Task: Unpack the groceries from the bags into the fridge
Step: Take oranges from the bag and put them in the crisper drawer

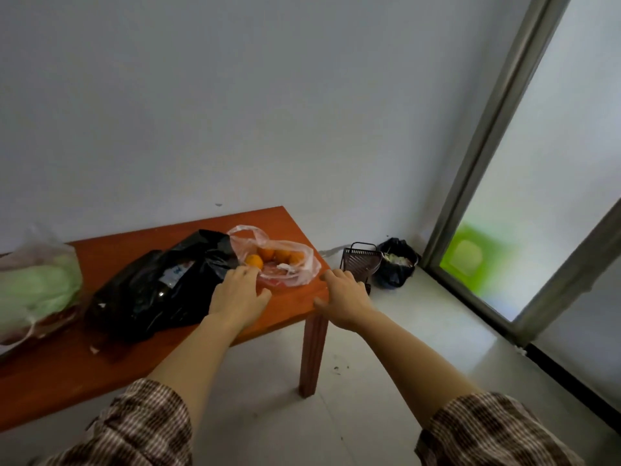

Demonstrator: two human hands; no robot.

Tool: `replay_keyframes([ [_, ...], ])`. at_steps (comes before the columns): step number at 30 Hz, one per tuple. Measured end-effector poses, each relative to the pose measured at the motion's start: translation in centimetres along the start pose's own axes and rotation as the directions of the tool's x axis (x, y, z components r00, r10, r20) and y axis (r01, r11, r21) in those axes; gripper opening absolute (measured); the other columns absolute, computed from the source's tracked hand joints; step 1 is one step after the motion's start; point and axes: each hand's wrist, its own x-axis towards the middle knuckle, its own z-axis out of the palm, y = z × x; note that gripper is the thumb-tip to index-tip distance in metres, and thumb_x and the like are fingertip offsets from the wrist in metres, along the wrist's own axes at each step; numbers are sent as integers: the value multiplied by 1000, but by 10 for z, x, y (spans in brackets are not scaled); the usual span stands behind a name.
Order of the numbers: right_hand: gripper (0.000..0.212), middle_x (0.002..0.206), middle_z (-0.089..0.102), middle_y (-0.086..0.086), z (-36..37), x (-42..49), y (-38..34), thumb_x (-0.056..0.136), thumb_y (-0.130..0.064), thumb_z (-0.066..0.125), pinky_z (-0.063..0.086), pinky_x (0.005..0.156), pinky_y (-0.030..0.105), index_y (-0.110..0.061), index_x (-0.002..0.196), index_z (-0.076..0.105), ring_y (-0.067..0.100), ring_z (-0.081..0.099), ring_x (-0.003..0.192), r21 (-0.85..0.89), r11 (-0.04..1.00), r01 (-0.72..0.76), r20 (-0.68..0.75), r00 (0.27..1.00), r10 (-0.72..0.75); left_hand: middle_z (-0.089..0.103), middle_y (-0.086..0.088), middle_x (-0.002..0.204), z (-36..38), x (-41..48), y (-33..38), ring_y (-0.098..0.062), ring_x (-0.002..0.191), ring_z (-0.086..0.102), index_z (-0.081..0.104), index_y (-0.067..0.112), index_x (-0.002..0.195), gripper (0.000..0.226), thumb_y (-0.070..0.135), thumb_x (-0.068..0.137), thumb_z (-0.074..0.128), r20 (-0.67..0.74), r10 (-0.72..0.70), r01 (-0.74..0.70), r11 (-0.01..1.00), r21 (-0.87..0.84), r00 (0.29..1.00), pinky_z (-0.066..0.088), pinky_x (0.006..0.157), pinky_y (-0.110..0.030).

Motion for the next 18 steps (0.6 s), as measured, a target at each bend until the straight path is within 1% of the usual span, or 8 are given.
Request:
replay_keyframes([
  [3,51,142,45,6,16,49,-8,88,-37,56,27,110,53,-21,135,44,28,36,132,2,1000,24,15,1000,-24,46,-2,140,11,40,-21,-22,127,41,47,21,133,44,38,93,48,18,18,-18,1000,-8,1000,44,97,-38],
  [6,46,140,46,5,36,104,-6,91,-40,53,29,108,52,-21,132,46,27,38,130,-11,999,30,-5,1000,-30,44,-2,140,28,89,-36,-22,128,38,48,16,131,39,33,96,44,54,73,-72,997,-16,996,43,97,-36],
  [9,42,138,46,5,55,160,2,93,-39,50,29,106,51,-19,130,47,27,37,129,-35,999,-6,8,1000,6,39,-3,144,48,136,-45,-22,132,34,43,13,138,43,30,98,41,119,102,-101,995,-14,988,41,99,-37],
  [11,40,137,47,5,70,191,9,94,-38,48,28,106,52,-19,129,49,27,35,129,-47,998,-40,43,998,42,41,-4,142,65,164,-49,-23,131,34,44,14,135,41,29,98,41,181,131,-137,990,20,975,40,100,-37],
  [13,38,134,48,4,83,218,16,95,-41,47,27,106,53,-19,125,51,27,35,129,-74,996,-46,59,997,51,46,-4,137,82,188,-55,-22,128,37,48,15,129,36,28,97,41,221,172,-198,975,98,960,33,104,-35],
  [16,32,128,52,2,96,249,20,95,-42,46,25,105,53,-20,117,55,28,36,127,-136,990,-27,122,992,44,51,-2,133,102,219,-63,-22,131,37,51,19,126,32,26,97,39,253,193,-252,941,227,948,14,116,-44],
  [18,28,124,55,1,106,269,24,93,-41,49,26,103,54,-22,112,57,28,38,125,-160,987,8,173,985,20,52,-3,132,113,239,-67,-24,133,35,52,18,124,31,21,96,40,267,213,-292,908,301,940,8,117,-48],
])
